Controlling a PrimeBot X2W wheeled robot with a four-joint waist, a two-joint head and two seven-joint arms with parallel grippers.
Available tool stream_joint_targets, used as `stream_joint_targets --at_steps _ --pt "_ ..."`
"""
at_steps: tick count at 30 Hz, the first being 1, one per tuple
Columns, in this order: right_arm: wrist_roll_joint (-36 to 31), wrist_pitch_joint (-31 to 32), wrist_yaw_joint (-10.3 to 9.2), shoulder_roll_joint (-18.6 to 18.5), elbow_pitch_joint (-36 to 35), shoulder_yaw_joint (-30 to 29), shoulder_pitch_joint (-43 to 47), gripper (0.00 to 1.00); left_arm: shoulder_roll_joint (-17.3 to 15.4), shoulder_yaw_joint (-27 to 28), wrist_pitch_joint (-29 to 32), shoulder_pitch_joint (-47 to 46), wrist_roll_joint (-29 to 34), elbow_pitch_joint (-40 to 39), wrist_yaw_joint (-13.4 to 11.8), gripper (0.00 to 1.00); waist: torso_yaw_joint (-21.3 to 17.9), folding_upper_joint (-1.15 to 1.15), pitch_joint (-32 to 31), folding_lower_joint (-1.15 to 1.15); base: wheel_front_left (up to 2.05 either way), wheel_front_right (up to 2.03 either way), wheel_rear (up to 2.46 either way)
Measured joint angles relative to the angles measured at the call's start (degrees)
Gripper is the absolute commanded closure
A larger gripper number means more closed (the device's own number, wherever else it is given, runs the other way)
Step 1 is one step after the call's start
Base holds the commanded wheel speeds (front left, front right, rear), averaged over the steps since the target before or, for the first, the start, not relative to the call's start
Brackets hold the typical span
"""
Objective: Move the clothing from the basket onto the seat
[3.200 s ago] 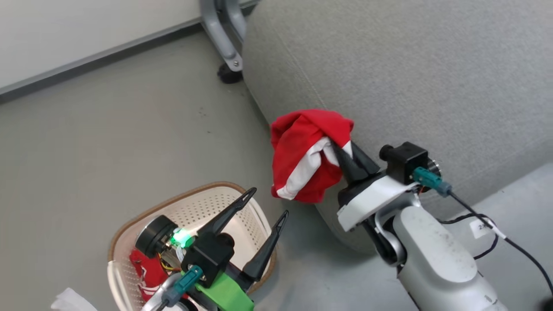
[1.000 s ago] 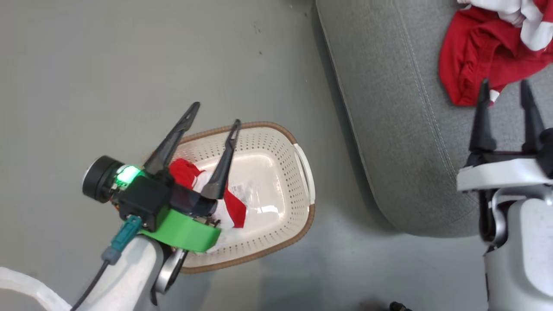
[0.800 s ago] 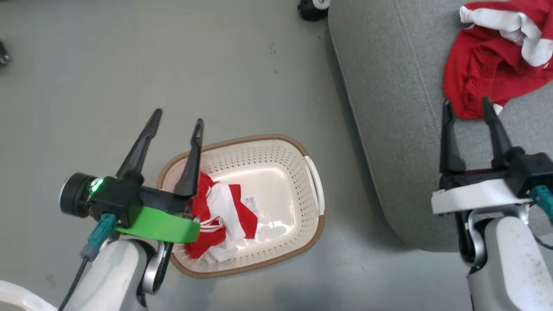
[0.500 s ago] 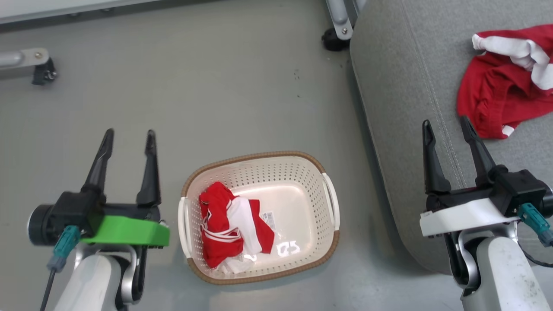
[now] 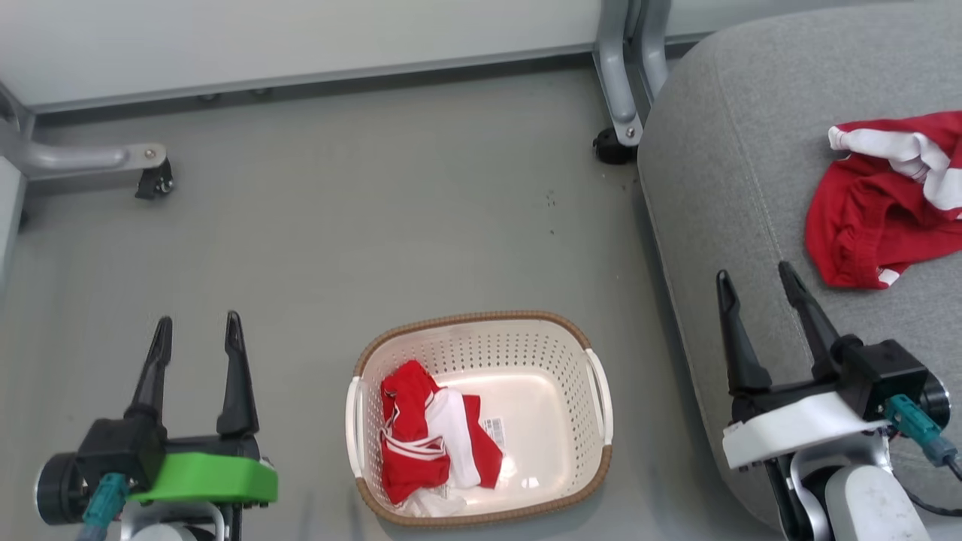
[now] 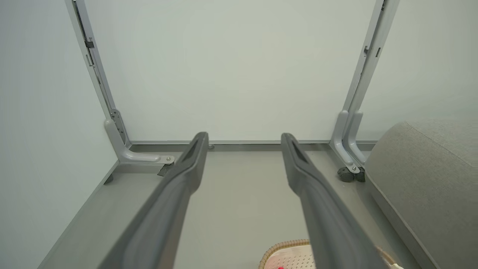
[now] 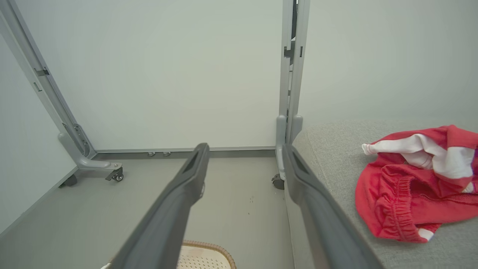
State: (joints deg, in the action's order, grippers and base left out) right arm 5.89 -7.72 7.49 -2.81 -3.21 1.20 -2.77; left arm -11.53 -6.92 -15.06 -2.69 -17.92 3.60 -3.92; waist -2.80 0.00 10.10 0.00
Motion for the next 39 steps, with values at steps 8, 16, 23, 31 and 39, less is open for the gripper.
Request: stream_joint_targets --at_steps 8,16,23,31,39 --pt "1.03 1.86 0.00 0.00 -1.04 0.52 4.12 0.00 1.68 0.80 0.00 4.29 1.67 0.91 0.94 0.00 0.00 0.00 -4.15 0.00 0.00 0.00 0.00" --pt "1.67 3.37 0.00 0.00 -2.09 1.23 6.75 0.00 2.00 0.79 0.00 6.56 3.18 2.57 1.74 0.00 -0.30 0.00 -7.06 0.00 0.00 0.00 0.00" --pt "1.70 4.12 0.01 0.00 -2.70 1.74 7.26 0.00 2.33 0.76 0.00 6.75 3.34 4.17 2.00 0.00 -0.52 0.00 -7.72 0.00 0.00 0.00 0.00" --pt "1.76 4.36 0.00 0.00 -3.02 1.56 7.27 0.00 2.99 0.85 0.00 6.76 3.19 4.94 2.40 0.00 -0.30 0.00 -8.18 0.00 0.00 0.00 0.00" --pt "1.78 4.61 0.01 0.00 -3.02 1.91 7.27 0.00 3.21 0.96 -0.08 6.75 3.39 5.84 2.83 0.00 -0.10 0.00 -8.44 0.00 0.00 0.00 0.00"
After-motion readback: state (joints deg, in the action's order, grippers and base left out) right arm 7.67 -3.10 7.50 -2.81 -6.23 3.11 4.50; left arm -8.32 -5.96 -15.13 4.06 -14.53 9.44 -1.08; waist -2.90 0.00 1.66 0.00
